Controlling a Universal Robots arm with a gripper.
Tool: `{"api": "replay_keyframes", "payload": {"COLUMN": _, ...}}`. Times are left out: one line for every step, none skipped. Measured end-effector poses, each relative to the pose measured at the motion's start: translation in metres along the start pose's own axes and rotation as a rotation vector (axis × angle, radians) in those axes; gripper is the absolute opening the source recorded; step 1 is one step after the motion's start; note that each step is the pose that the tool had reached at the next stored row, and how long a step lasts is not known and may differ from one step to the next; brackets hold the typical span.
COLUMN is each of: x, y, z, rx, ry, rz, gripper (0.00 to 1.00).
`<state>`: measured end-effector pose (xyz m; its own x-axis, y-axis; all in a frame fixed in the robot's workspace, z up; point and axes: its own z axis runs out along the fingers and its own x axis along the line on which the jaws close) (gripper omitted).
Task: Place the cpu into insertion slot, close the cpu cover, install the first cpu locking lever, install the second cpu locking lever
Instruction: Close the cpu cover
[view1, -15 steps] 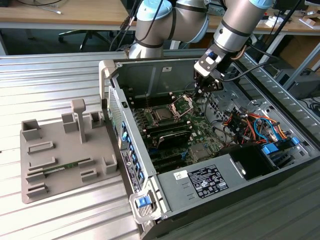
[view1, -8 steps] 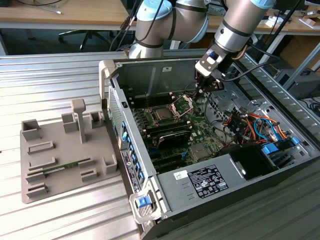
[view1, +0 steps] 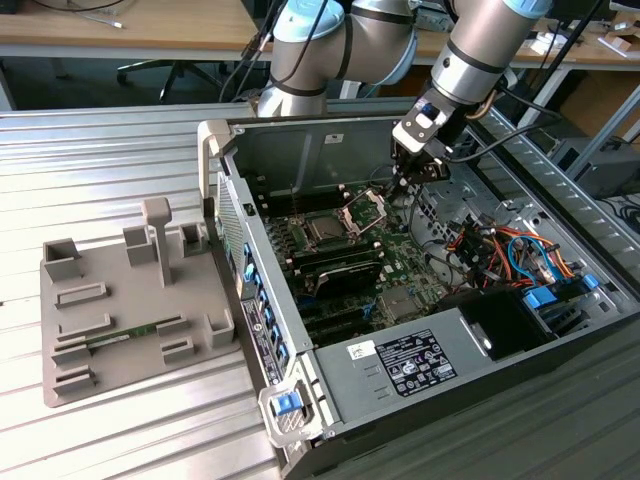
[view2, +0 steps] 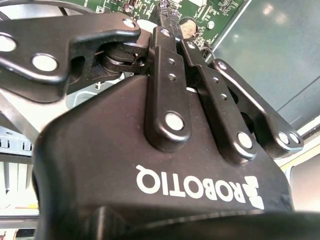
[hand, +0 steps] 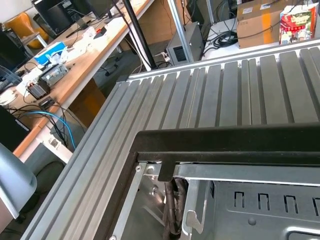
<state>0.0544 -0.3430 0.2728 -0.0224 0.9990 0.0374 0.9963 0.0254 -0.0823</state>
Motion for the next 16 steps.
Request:
{"api": "replay_keyframes", "payload": {"x": 0.0000, "y": 0.0004, "z": 0.0000, "rx": 0.0001, "ry": 0.0000, "rz": 0.000, "gripper": 0.10}}
{"api": "replay_keyframes", "payload": {"x": 0.0000, "y": 0.0007, "z": -0.0001, "rx": 0.0002, "ry": 0.0000, "rz": 0.000, "gripper": 0.10}}
{"api": "replay_keyframes", "payload": {"x": 0.0000, "y": 0.0012, "z": -0.0001, "rx": 0.0002, "ry": 0.0001, "rz": 0.000, "gripper": 0.10}}
{"api": "replay_keyframes", "payload": {"x": 0.0000, "y": 0.0014, "z": -0.0001, "rx": 0.0002, "ry": 0.0000, "rz": 0.000, "gripper": 0.10}}
{"api": "replay_keyframes", "payload": {"x": 0.0000, "y": 0.0016, "z": -0.0002, "rx": 0.0002, "ry": 0.0000, "rz": 0.000, "gripper": 0.10}}
{"api": "replay_keyframes", "payload": {"x": 0.0000, "y": 0.0018, "z": -0.0002, "rx": 0.0002, "ry": 0.0000, "rz": 0.000, "gripper": 0.10}}
{"api": "replay_keyframes", "payload": {"x": -0.0001, "y": 0.0021, "z": -0.0002, "rx": 0.0002, "ry": 0.0001, "rz": 0.000, "gripper": 0.10}}
{"api": "replay_keyframes", "payload": {"x": -0.0001, "y": 0.0024, "z": -0.0002, "rx": 0.0002, "ry": 0.0002, "rz": 0.000, "gripper": 0.10}}
{"api": "replay_keyframes", "payload": {"x": -0.0001, "y": 0.0028, "z": -0.0002, "rx": 0.0002, "ry": 0.0002, "rz": 0.000, "gripper": 0.10}}
{"api": "replay_keyframes", "payload": {"x": -0.0001, "y": 0.0029, "z": -0.0002, "rx": 0.0002, "ry": 0.0004, "rz": 0.000, "gripper": 0.10}}
{"api": "replay_keyframes", "payload": {"x": -0.0001, "y": 0.0031, "z": -0.0003, "rx": 0.0002, "ry": 0.0003, "rz": 0.000, "gripper": 0.10}}
{"api": "replay_keyframes", "payload": {"x": -0.0001, "y": 0.0034, "z": -0.0003, "rx": 0.0002, "ry": 0.0004, "rz": 0.000, "gripper": 0.10}}
{"api": "replay_keyframes", "payload": {"x": -0.0001, "y": 0.0036, "z": -0.0003, "rx": 0.0002, "ry": 0.0003, "rz": 0.000, "gripper": 0.10}}
{"api": "replay_keyframes", "payload": {"x": -0.0001, "y": 0.0037, "z": -0.0003, "rx": 0.0002, "ry": 0.0004, "rz": 0.000, "gripper": 0.10}}
{"api": "replay_keyframes", "payload": {"x": -0.0002, "y": 0.0040, "z": -0.0004, "rx": 0.0002, "ry": 0.0005, "rz": 0.000, "gripper": 0.10}}
{"api": "replay_keyframes", "payload": {"x": -0.0002, "y": 0.0044, "z": -0.0004, "rx": 0.0003, "ry": 0.0005, "rz": 0.000, "gripper": 0.10}}
